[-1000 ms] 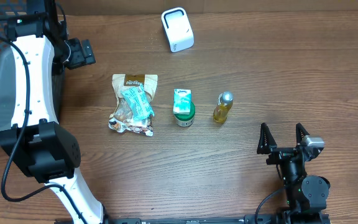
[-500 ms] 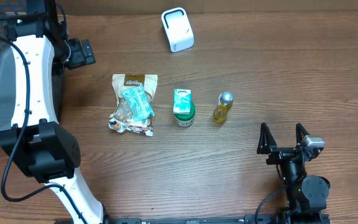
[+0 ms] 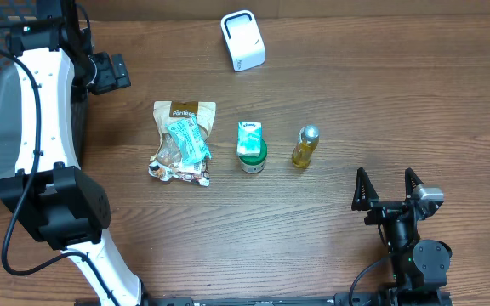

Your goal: Scan the item barcode

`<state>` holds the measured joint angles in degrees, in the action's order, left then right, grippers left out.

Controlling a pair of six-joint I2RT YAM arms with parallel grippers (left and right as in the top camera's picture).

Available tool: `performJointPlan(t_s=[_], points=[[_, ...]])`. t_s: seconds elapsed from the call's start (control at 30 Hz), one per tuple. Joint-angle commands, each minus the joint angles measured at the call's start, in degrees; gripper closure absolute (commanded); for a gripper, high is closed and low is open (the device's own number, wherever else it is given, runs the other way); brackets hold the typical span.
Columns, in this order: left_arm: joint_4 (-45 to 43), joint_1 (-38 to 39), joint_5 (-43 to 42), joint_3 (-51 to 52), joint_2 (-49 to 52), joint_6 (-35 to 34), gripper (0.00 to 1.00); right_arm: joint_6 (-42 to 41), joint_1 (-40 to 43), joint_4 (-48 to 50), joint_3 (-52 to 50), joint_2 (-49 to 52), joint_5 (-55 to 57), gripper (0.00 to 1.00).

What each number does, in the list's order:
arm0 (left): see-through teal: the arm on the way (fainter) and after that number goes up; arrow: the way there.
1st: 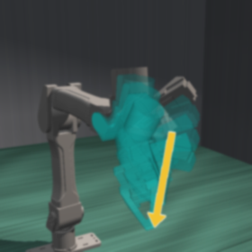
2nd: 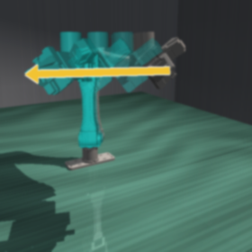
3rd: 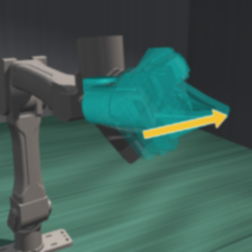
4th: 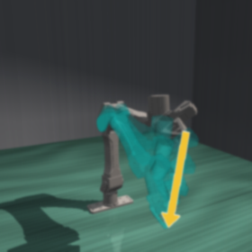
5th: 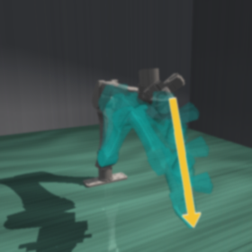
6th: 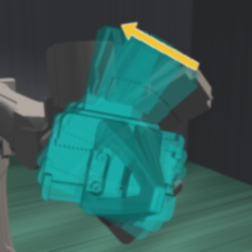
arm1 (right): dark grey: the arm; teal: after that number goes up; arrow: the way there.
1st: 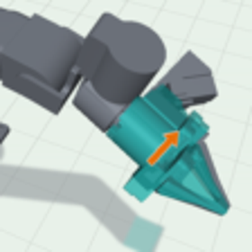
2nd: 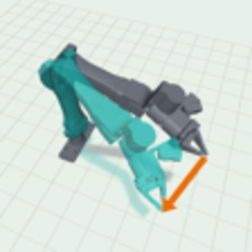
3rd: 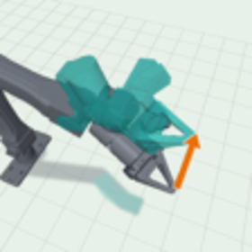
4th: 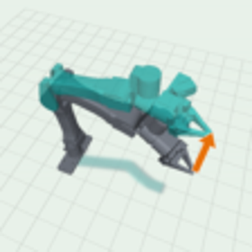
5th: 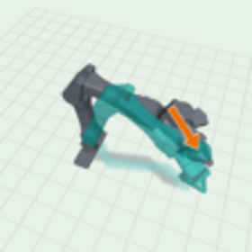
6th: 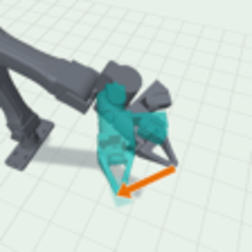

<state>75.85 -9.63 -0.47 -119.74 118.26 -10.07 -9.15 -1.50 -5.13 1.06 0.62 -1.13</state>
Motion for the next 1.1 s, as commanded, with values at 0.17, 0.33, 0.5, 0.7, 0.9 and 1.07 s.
performJointPlan(t_s=[0.17, 0.33, 0.5, 0.7, 0.9, 1.07], points=[[0.0, -0.1, -0.6, -1.4, 0.0, 1.1, 0.00, 0.2, 0.2, 0.4, -0.6, -0.5, -0.1, 0.00], [0.0, -0.1, -0.6, -1.4, 0.0, 1.1, 0.01, 0.2, 0.2, 0.4, -0.6, -0.5, -0.1, 0.00], [0.0, -0.1, -0.6, -1.4, 0.0, 1.1, 0.00, 0.2, 0.2, 0.4, -0.6, -0.5, -0.1, 0.00], [0.0, -0.1, -0.6, -1.4, 0.0, 1.1, 0.01, 0.2, 0.2, 0.4, -0.6, -0.5, -0.1, 0.00], [0.0, -0.1, -0.6, -1.4, 0.0, 1.1, 0.00, 0.2, 0.2, 0.4, -0.6, -0.5, -0.3, 0.00], [0.0, -0.1, -0.6, -1.4, 0.0, 1.1, 0.00, 0.2, 0.2, 0.3, -0.5, -0.5, -0.7, 0.00]])
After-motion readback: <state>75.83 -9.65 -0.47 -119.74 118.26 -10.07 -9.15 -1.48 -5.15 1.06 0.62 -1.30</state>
